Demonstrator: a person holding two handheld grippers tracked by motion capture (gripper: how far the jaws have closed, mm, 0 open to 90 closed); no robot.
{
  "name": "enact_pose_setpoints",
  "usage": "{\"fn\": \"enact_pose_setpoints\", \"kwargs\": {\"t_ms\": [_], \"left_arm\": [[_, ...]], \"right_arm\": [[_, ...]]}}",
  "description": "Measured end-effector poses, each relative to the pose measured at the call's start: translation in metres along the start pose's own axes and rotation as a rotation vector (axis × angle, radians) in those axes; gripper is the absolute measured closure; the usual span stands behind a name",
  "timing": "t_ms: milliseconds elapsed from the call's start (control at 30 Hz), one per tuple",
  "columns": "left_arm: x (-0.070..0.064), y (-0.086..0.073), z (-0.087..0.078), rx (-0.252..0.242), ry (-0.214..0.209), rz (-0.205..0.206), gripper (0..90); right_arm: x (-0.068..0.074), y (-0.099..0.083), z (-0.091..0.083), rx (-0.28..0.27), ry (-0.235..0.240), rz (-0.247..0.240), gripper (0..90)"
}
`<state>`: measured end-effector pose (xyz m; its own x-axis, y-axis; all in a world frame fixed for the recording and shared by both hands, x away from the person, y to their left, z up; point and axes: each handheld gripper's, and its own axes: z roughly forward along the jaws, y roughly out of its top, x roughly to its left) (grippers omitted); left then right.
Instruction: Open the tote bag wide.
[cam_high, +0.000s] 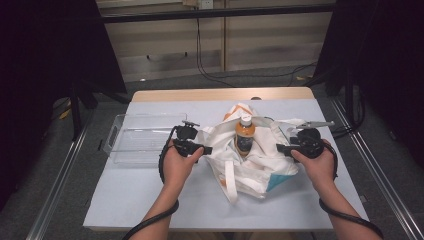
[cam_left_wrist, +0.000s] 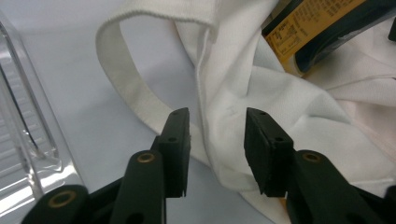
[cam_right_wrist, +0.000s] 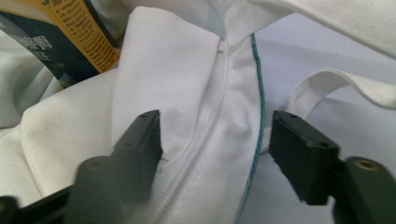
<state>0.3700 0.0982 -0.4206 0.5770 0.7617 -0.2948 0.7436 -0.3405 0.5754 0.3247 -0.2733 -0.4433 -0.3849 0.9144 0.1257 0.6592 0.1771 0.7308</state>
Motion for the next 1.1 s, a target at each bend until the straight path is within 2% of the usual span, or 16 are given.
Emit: {"fn": "enact_pose_setpoints", "kwargs": {"t_ms": [33, 67, 133, 200, 267, 467, 1100], "left_arm": [[-0.001, 0.001, 0.0, -0.007, -0.001, -0.004, 55.8], [-0.001, 0.002, -0.002, -0.007, 0.004, 0.004, 54.2], [-0.003, 0.005, -0.003, -0.007, 0.005, 0.014, 52.5], [-0.004, 0.007, -0.004, -0.017, 0.017, 0.013, 46.6], [-0.005, 0.01, -0.005, -0.023, 0.016, 0.02, 42.6], [-0.01, 0.015, -0.007, -0.046, 0.023, 0.026, 32.6], [-0.02, 0.029, -0.017, -0.079, 0.008, 0.05, 26.7]], "right_arm": [[0.0, 0.0, -0.001, 0.007, -0.008, 0.008, 28.0], [-0.001, 0.0, -0.001, 0.011, -0.009, 0.009, 27.2], [-0.001, -0.002, -0.004, -0.003, -0.008, 0.017, 23.3], [-0.002, -0.003, -0.006, -0.011, -0.02, 0.018, 18.7], [-0.003, -0.003, -0.007, -0.017, -0.03, 0.011, 17.0], [-0.005, 0.0, -0.011, -0.006, -0.018, 0.011, 11.9], [0.002, 0.004, -0.015, -0.005, 0.009, 0.003, 8.4]]}}
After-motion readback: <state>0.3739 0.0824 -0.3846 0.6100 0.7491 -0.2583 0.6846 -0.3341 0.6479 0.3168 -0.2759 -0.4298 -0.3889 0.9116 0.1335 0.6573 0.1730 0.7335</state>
